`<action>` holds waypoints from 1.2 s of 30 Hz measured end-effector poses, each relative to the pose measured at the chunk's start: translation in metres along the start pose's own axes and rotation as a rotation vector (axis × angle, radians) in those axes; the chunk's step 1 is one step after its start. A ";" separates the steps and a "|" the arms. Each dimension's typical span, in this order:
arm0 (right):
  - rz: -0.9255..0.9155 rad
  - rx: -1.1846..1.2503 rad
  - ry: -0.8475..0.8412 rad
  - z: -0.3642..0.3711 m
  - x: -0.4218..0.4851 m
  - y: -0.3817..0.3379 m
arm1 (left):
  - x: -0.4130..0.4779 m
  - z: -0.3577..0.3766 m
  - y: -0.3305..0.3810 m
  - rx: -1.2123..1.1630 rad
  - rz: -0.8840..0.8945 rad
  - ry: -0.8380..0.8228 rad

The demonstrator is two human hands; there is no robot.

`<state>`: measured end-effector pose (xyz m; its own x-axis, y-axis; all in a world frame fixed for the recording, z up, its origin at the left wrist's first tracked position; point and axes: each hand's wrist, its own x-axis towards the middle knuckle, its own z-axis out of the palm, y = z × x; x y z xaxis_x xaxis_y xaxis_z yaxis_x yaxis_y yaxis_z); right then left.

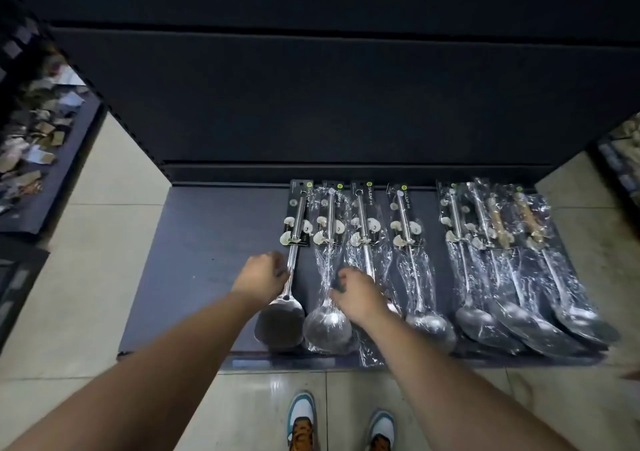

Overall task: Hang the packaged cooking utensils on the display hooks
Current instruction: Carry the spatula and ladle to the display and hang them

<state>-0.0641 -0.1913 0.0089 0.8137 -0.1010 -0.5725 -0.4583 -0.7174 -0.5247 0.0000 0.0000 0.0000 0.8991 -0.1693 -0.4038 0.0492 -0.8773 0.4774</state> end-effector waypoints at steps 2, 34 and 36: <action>0.054 0.039 0.051 0.009 0.017 -0.001 | 0.014 0.006 -0.008 -0.039 -0.063 0.029; 0.051 0.457 0.231 -0.086 -0.067 -0.034 | -0.024 -0.059 0.086 -0.777 0.015 -0.139; 0.032 0.446 0.283 -0.111 -0.094 -0.020 | -0.035 -0.066 0.116 -0.768 0.089 -0.192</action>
<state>-0.0915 -0.2435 0.1431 0.8331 -0.3445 -0.4327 -0.5423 -0.3545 -0.7618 0.0027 -0.0655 0.1214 0.8264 -0.3601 -0.4328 0.3298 -0.3134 0.8905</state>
